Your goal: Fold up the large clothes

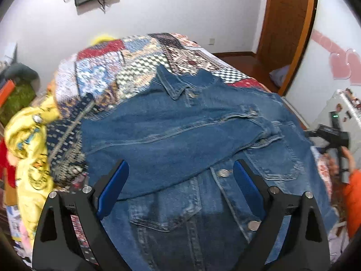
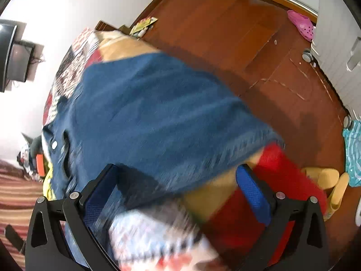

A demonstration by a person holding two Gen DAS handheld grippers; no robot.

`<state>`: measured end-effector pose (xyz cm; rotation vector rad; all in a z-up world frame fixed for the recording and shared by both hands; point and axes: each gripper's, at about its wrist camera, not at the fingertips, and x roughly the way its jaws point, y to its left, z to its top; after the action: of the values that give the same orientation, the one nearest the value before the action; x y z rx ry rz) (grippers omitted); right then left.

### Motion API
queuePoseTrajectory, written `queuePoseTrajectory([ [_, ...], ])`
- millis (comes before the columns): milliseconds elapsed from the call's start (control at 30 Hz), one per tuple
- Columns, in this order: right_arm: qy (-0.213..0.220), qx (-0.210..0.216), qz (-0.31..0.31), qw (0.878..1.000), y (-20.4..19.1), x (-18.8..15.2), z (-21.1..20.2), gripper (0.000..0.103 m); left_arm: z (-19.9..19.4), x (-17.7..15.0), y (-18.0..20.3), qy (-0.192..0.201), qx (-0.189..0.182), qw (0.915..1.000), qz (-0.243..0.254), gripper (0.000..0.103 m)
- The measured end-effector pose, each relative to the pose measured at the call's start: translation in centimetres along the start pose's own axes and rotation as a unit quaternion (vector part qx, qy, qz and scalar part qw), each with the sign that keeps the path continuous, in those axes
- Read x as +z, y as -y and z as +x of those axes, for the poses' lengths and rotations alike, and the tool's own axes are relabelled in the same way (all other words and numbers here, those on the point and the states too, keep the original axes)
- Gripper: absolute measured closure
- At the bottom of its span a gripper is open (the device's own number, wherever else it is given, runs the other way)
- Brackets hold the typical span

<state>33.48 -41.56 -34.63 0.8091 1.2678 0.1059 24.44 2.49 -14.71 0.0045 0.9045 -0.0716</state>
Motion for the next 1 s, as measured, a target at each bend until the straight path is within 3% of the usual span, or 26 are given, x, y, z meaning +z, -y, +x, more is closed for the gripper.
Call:
queuePoseTrajectory([
  [100, 0.008, 0.015, 0.051, 0.999, 1.3, 0.8, 0.7, 0.0, 0.3, -0.4, -0.4, -0.009, -0.006, 0.9999, -0.01, 0.009],
  [167, 0.017, 0.003, 0.062, 0.998, 0.9, 1.4, 0.6, 0.002, 0.6, -0.9, -0.7, -0.015, -0.002, 0.9998, -0.014, 0.009],
  [267, 0.036, -0.023, 0.056, 0.998, 0.2, 1.7, 0.2, 0.025, 0.9, -1.6, -1.5, -0.026, -0.002, 0.9993, -0.029, 0.009],
  [333, 0.049, -0.035, 0.051, 0.997, -0.3, 1.8, -0.5, 0.053, 0.9, -2.0, -2.2, -0.027, -0.002, 0.9989, -0.039, 0.009],
  [400, 0.057, -0.045, 0.044, 0.996, -0.9, 1.8, -1.0, 0.07, 0.8, -2.2, -2.8, -0.026, -0.003, 0.9985, -0.048, 0.009],
  [500, 0.074, -0.059, 0.022, 0.995, -1.7, 1.8, -2.1, 0.086, 0.4, -2.5, -3.8, -0.02, -0.006, 0.9979, -0.061, 0.009],
  [633, 0.127, -0.049, -0.026, 0.99, -4.8, 2.1, -5.3, 0.091, -0.1, -2.7, -5.0, -0.013, -0.002, 0.9974, -0.07, 0.009],
  [833, 0.198, 0.001, -0.13, 0.971, -14.4, 0.6, -11.2, 0.092, -0.6, -3.4, -5.8, -0.007, -0.014, 0.9967, -0.079, 0.009],
  [1000, 0.179, 0.07, -0.25, 0.949, -22.1, -4.6, -11.0, 0.092, -0.5, -3.5, -5.5, -0.01, -0.035, 0.9959, -0.083, 0.009],
])
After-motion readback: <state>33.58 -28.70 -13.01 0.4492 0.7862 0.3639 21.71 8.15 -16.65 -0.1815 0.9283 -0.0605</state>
